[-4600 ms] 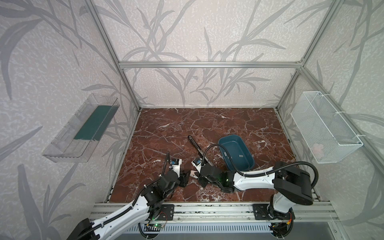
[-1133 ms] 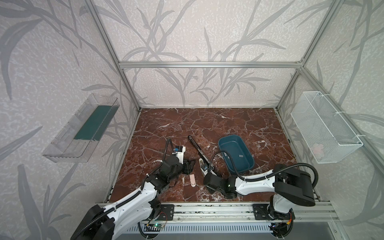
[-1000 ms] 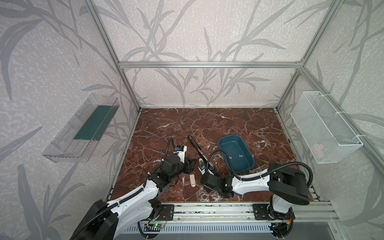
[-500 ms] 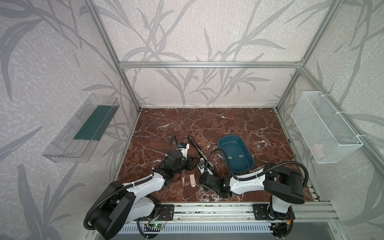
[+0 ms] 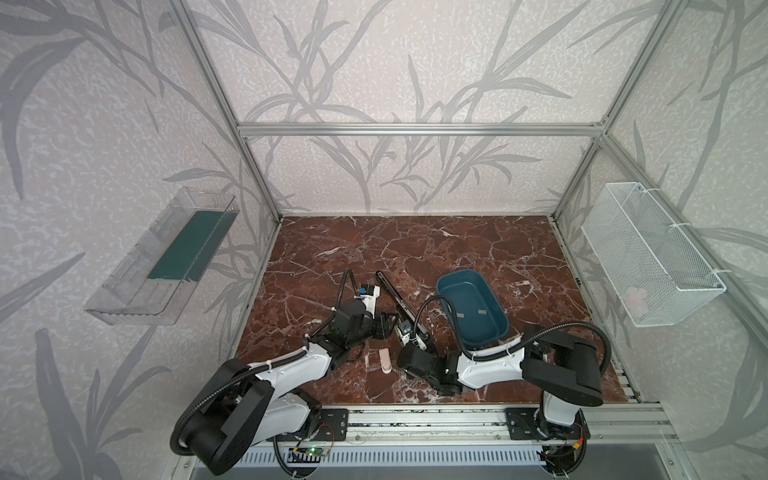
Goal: Load the staples into the stapler
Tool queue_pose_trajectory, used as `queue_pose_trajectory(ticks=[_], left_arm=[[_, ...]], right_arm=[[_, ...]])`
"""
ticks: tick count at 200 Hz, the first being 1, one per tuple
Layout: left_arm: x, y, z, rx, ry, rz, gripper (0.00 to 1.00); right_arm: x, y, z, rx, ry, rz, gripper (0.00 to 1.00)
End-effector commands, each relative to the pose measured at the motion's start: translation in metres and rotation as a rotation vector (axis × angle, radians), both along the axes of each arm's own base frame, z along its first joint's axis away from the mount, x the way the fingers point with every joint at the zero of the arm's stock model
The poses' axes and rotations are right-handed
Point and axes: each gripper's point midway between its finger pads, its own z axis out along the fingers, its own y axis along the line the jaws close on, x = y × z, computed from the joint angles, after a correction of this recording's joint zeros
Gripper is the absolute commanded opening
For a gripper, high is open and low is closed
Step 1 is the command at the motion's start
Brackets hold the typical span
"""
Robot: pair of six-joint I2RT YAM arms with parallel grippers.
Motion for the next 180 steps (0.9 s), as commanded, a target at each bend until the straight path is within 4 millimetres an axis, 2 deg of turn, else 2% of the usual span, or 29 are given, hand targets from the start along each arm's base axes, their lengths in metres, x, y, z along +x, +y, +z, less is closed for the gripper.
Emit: queue_pose_trajectory(ticks=[1,22,73,132,180], left_arm=[[0.005,0.007,-0.001,0.000,0.001,0.055,0.43],[0.007,0.023,-0.008,0.035,0.005,0.131,0.41],[0.013,0.041,-0.007,0.068,-0.007,0.222,0.38],[0.016,-0.003,-0.012,-0.018,0.000,0.013,0.34],[0.013,-0.010,-0.009,-0.048,-0.036,-0.033,0.34]], right_arm=[[-0.019,-0.038,-0.044,-0.173,0.096,0.035,0.24],[-0.019,-0.037,-0.045,-0.169,0.098,0.037,0.21],[-0.021,-0.034,-0.046,-0.147,0.103,0.051,0.20],[-0.024,-0.024,-0.045,-0.101,0.101,0.093,0.20],[-0.024,-0.020,-0.047,-0.087,0.102,0.105,0.20]])
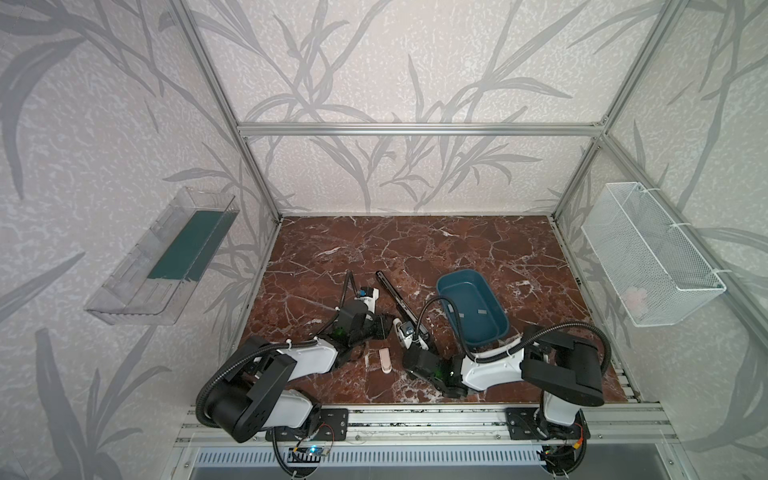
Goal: Load the staples into the stapler
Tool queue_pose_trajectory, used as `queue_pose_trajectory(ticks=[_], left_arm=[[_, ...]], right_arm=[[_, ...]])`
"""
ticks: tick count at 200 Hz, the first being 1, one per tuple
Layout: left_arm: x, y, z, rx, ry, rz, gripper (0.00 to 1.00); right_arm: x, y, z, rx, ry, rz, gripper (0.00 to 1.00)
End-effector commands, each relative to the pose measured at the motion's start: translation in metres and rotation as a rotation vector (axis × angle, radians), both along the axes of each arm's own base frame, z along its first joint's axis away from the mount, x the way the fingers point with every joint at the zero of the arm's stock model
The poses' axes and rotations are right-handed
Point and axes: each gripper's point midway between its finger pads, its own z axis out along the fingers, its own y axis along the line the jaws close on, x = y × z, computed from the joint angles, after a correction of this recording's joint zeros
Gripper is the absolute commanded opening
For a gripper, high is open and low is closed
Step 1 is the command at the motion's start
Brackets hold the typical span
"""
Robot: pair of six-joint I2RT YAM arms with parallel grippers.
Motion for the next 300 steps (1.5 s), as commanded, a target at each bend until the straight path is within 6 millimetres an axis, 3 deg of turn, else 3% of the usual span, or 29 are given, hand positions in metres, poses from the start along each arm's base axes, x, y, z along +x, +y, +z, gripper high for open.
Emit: queue_pose_trajectory(ticks=[1,32,70,113,151,216,263,300], left_arm=[[0.004,-0.010,0.018,-0.043,-0.079,-0.052,0.34],[-0.006,-0.020,0.013,-0.060,-0.079,-0.127,0.34],[-0.033,-0.035,-0.010,-0.047,-0.069,-0.204,0.32],[-0.055,-0.034,-0.039,0.002,-0.075,-0.209,0.32],[-0.054,-0.029,-0.047,0.003,-0.105,-0.183,0.32],[-0.047,-0.029,-0.053,0.034,-0.105,-0.164,0.33],[-0.045,-0.032,-0.051,0.033,-0.104,-0.172,0.32],[-0.043,-0.033,-0.049,0.035,-0.104,-0.174,0.32]], right_arm=[[-0.023,-0.024,-0.050,-0.143,0.125,0.072,0.20],[-0.022,-0.022,-0.050,-0.120,0.113,0.069,0.20],[-0.020,-0.025,-0.052,-0.117,0.114,0.053,0.20],[-0.016,-0.029,-0.056,-0.083,0.147,0.026,0.20],[-0.016,-0.030,-0.052,-0.068,0.144,0.035,0.32],[-0.014,-0.034,-0.021,-0.018,0.092,0.042,0.46],[-0.011,-0.040,0.014,0.042,0.036,0.031,0.45],[-0.009,-0.040,0.037,0.084,0.001,0.030,0.38]])
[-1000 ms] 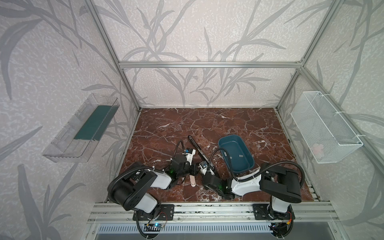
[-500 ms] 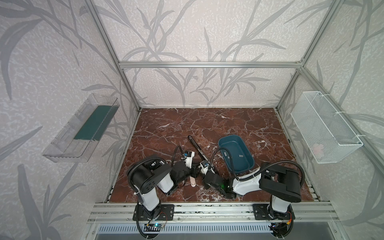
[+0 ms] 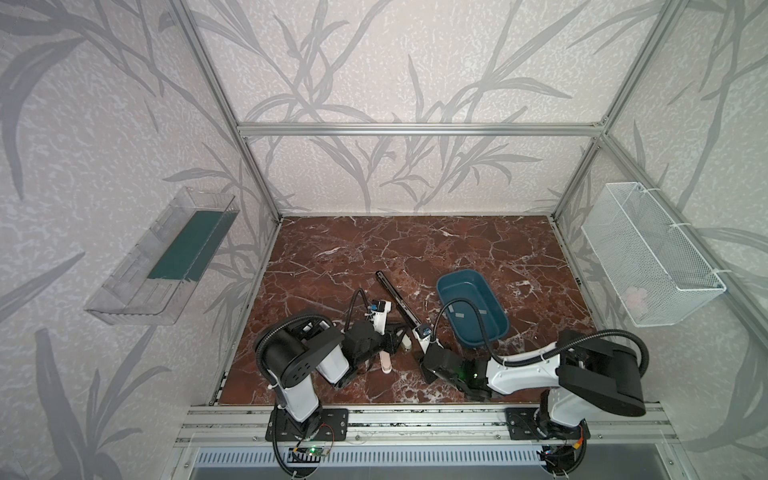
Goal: Load the staples into the stapler
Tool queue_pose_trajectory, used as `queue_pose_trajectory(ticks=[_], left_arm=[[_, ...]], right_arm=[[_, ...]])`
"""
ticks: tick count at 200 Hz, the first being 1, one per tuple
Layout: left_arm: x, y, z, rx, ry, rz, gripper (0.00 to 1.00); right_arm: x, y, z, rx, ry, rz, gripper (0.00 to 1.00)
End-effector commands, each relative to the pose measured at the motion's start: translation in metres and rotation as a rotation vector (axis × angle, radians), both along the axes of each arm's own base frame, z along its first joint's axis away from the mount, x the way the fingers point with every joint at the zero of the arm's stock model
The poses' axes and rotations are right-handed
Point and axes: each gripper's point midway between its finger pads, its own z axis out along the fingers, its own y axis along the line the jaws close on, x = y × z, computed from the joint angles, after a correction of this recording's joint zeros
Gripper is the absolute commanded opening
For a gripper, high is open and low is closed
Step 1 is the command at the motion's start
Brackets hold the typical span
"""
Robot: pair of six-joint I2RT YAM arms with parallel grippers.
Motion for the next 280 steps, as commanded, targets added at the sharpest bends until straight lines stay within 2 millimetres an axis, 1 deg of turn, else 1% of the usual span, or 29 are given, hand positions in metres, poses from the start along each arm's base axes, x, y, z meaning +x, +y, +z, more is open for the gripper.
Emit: queue_pose_trajectory(ticks=[1,34,51,75,86,118,140,161,190,203,204,207,214,231,259,271,280], left_arm=[[-0.019,0.004,-0.031,0.096,0.097,-0.046,0.32],[-0.019,0.004,-0.031,0.096,0.097,-0.047,0.32],[-0.020,0.005,-0.031,0.095,0.097,-0.045,0.32],[-0.020,0.005,-0.030,0.093,0.096,-0.047,0.32],[-0.020,0.004,-0.030,0.093,0.095,-0.046,0.32],[-0.020,0.005,-0.030,0.094,0.093,-0.047,0.32],[-0.020,0.004,-0.028,0.090,0.091,-0.050,0.32],[-0.021,0.004,-0.028,0.088,0.093,-0.051,0.32],[-0.020,0.004,-0.026,0.085,0.089,-0.052,0.31],[-0.021,0.003,-0.025,0.082,0.089,-0.054,0.32],[-0.021,0.003,-0.025,0.081,0.090,-0.054,0.32],[-0.020,0.003,-0.024,0.081,0.088,-0.053,0.31],[-0.020,0.003,-0.024,0.082,0.090,-0.054,0.32],[-0.020,0.002,-0.024,0.085,0.092,-0.056,0.31],[-0.018,0.001,-0.020,0.080,0.086,-0.056,0.32],[-0.017,0.000,-0.018,0.081,0.085,-0.057,0.32],[-0.016,0.000,-0.017,0.084,0.084,-0.051,0.31]], right_arm=[[0.004,-0.004,0.014,0.007,-0.032,-0.012,0.38],[0.007,0.005,0.030,0.036,-0.050,0.000,0.36],[0.011,0.010,0.032,0.019,-0.051,-0.006,0.33],[0.018,0.016,0.023,-0.024,-0.020,-0.018,0.27],[0.019,0.018,0.020,-0.034,-0.006,-0.017,0.25],[0.019,0.023,0.014,-0.045,0.010,-0.015,0.25],[0.014,0.022,0.003,-0.047,0.039,0.000,0.24],[0.009,0.019,-0.011,-0.059,0.075,0.000,0.23],[0.005,0.009,-0.032,-0.083,0.111,-0.021,0.22],[0.003,0.007,-0.036,-0.083,0.122,-0.028,0.21],[0.002,0.005,-0.041,-0.095,0.128,-0.029,0.21],[0.001,0.002,-0.047,-0.110,0.135,-0.033,0.21],[0.000,0.000,-0.052,-0.120,0.144,-0.036,0.21],[-0.001,-0.005,-0.059,-0.128,0.155,-0.047,0.20],[-0.002,-0.009,-0.064,-0.129,0.160,-0.057,0.19],[-0.001,-0.008,-0.061,-0.119,0.149,-0.060,0.20],[0.001,-0.006,-0.054,-0.105,0.133,-0.058,0.20]])
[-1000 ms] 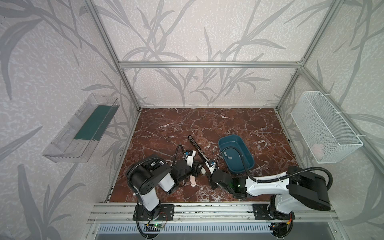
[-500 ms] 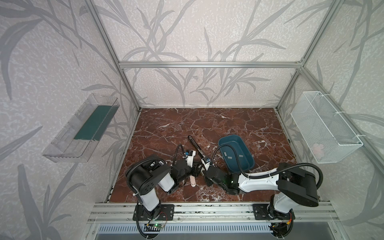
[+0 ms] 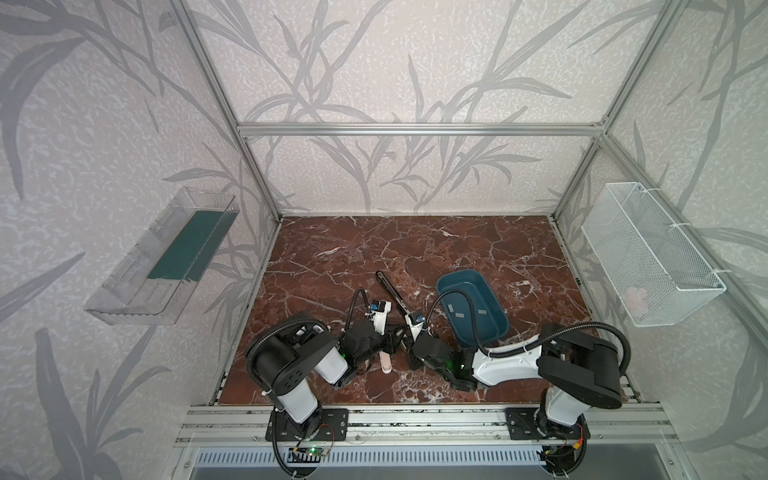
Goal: Load the staples into the stapler
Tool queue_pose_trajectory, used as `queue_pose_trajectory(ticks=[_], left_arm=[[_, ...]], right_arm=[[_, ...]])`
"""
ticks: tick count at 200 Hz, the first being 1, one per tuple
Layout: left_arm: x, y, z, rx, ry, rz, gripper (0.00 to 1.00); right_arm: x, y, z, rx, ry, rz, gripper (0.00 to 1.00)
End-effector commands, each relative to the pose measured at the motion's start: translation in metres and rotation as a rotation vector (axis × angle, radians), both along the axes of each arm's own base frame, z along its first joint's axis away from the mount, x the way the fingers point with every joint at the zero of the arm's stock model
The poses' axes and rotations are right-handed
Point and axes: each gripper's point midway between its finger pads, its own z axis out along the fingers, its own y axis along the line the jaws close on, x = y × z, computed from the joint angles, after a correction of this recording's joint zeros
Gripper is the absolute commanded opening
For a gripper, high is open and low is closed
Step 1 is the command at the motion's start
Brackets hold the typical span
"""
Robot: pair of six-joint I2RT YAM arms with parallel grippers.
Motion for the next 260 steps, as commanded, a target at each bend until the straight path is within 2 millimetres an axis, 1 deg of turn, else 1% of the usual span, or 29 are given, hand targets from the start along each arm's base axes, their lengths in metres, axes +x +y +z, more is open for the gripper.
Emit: queue_pose_trajectory(ticks=[1,8,12,15,35,63,80,99,115,125,136,152,167,178,214,245,260], left_arm=[[-0.013,-0.003,-0.015,0.054,0.061,-0.051,0.31],[-0.011,-0.002,-0.014,0.056,0.061,-0.044,0.32],[-0.010,-0.002,-0.012,0.056,0.061,-0.042,0.32],[-0.009,-0.002,-0.011,0.056,0.061,-0.039,0.32],[0.002,0.001,-0.001,0.062,0.066,-0.009,0.34],[0.018,0.010,0.016,0.094,0.077,0.034,0.37],[0.024,0.014,0.031,0.093,0.061,0.052,0.41],[0.031,0.023,0.046,0.091,0.048,0.092,0.43],[0.036,0.035,0.054,0.103,0.043,0.141,0.45],[0.039,0.044,0.056,0.112,0.046,0.185,0.48],[0.042,0.054,0.059,0.115,0.047,0.232,0.50],[0.045,0.067,0.059,0.119,0.055,0.304,0.52],[0.047,0.076,0.057,0.113,0.065,0.358,0.61],[0.048,0.081,0.054,0.112,0.082,0.394,0.62],[0.055,0.084,0.046,0.116,0.129,0.437,0.62],[0.058,0.081,0.043,0.086,0.148,0.443,0.63],[0.060,0.079,0.042,0.078,0.153,0.442,0.64]], right_arm=[[-0.022,-0.041,-0.058,-0.219,0.107,0.029,0.20],[-0.020,-0.037,-0.048,-0.207,0.088,0.032,0.22],[-0.019,-0.037,-0.047,-0.213,0.081,0.034,0.24],[-0.017,-0.033,-0.036,-0.192,0.066,0.035,0.25],[-0.007,-0.025,-0.006,-0.185,0.010,0.033,0.33],[0.003,-0.015,0.030,-0.153,-0.053,0.048,0.37],[0.007,-0.012,0.048,-0.137,-0.082,0.049,0.39],[0.012,-0.020,0.060,-0.148,-0.109,0.030,0.41],[0.018,-0.032,0.058,-0.167,-0.110,0.005,0.43],[0.022,-0.039,0.053,-0.180,-0.098,-0.006,0.44],[0.025,-0.045,0.045,-0.198,-0.081,-0.005,0.45],[0.026,-0.048,0.037,-0.233,-0.077,0.019,0.48],[0.026,-0.049,0.031,-0.265,-0.079,0.042,0.53],[0.025,-0.047,0.026,-0.285,-0.073,0.059,0.53],[0.028,-0.043,0.012,-0.331,-0.062,0.077,0.49],[0.034,-0.046,0.001,-0.369,-0.058,0.060,0.46],[0.036,-0.045,-0.002,-0.366,-0.052,0.059,0.42]])
